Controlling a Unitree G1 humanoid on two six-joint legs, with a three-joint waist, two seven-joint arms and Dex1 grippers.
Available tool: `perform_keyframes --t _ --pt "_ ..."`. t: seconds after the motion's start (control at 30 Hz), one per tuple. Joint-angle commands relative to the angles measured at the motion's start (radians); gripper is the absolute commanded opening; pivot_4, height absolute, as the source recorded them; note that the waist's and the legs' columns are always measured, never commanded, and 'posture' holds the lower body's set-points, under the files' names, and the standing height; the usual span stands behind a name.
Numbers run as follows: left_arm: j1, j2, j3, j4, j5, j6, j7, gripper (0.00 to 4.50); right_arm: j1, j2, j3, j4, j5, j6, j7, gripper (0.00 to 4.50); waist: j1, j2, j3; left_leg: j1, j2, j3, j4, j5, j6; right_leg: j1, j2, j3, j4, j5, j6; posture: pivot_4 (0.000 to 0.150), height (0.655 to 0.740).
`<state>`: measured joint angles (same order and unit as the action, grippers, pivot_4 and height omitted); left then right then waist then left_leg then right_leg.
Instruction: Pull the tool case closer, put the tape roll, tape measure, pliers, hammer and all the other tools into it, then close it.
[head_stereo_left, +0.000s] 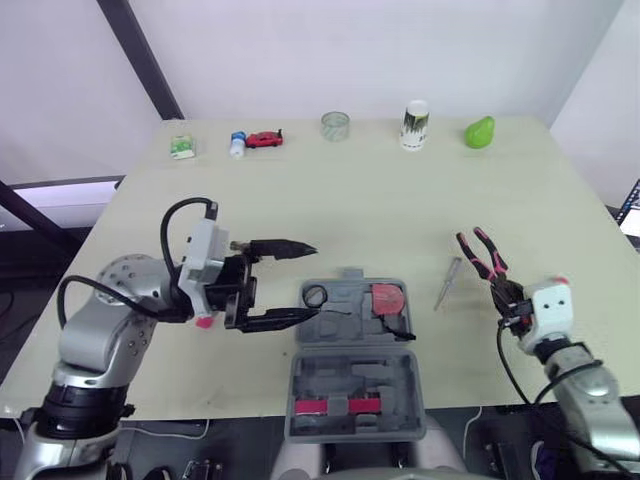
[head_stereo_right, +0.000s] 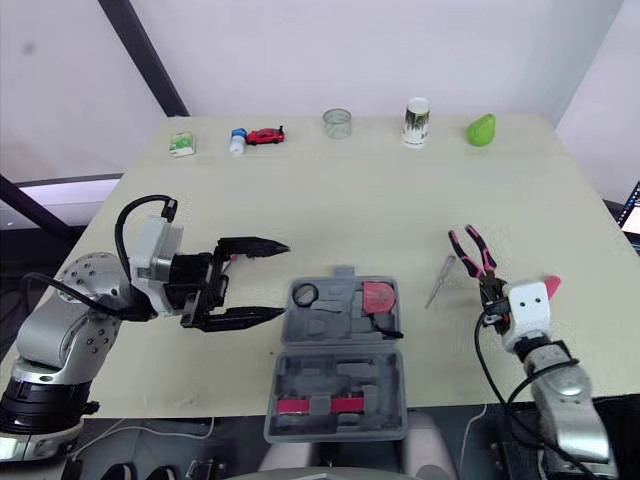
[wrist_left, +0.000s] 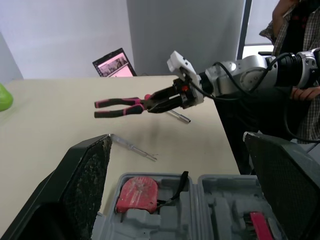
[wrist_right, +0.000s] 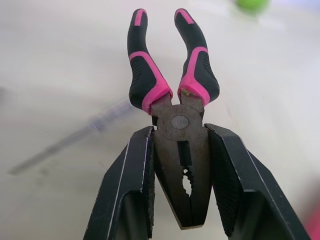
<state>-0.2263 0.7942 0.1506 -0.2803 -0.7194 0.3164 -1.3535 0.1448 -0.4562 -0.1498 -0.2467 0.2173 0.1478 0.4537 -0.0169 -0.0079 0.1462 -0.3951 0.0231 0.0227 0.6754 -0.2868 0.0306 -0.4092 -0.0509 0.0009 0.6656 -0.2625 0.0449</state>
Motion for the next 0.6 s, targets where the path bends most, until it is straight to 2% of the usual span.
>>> perform_keyframes --t 0.03,0.23,0.33,0.47,0.6 --pt "-0.007 0.032 0.057 0.068 -0.019 -0.029 -0.071 4.50 -0.043 -0.106 0.014 -0.089 0.079 0.005 0.183 1.00 0.001 0.000 0.000 0.000 0.000 0.000 0.000 0.000 0.000 0.000 0.000 0.000 0.000 0.000 0.000 0.150 0.7400" --pt "0.001 0.084 0.075 0.174 0.039 -0.107 -0.175 4.50 -0.154 -0.294 0.111 -0.152 0.152 0.118 0.434 1.00 0.007 -0.001 0.001 -0.001 0.000 0.000 0.001 0.000 0.000 0.000 0.000 -0.001 -0.001 0.000 0.000 0.150 0.7400" --pt "0.009 0.100 0.082 0.214 0.060 -0.146 -0.208 4.50 -0.244 -0.348 0.206 -0.150 0.115 0.147 0.521 1.00 0.006 -0.001 0.001 -0.002 0.000 -0.001 0.002 0.000 0.000 0.000 0.000 -0.001 -0.001 0.000 0.000 0.150 0.7400" --pt "0.028 0.119 0.111 0.252 0.073 -0.177 -0.217 4.50 -0.451 -0.319 0.387 -0.122 0.044 0.228 0.583 1.00 -0.001 -0.002 0.002 -0.002 0.001 0.000 0.004 0.000 0.000 0.000 0.001 -0.001 0.000 0.000 0.000 0.150 0.7400" --pt "0.079 0.150 0.132 0.249 0.083 -0.199 -0.232 4.50 -0.590 -0.271 0.526 -0.133 0.008 0.437 0.578 1.00 0.002 -0.003 0.003 -0.002 0.002 -0.002 0.005 0.000 0.000 -0.001 0.001 -0.002 0.001 0.000 -0.001 0.150 0.7400"
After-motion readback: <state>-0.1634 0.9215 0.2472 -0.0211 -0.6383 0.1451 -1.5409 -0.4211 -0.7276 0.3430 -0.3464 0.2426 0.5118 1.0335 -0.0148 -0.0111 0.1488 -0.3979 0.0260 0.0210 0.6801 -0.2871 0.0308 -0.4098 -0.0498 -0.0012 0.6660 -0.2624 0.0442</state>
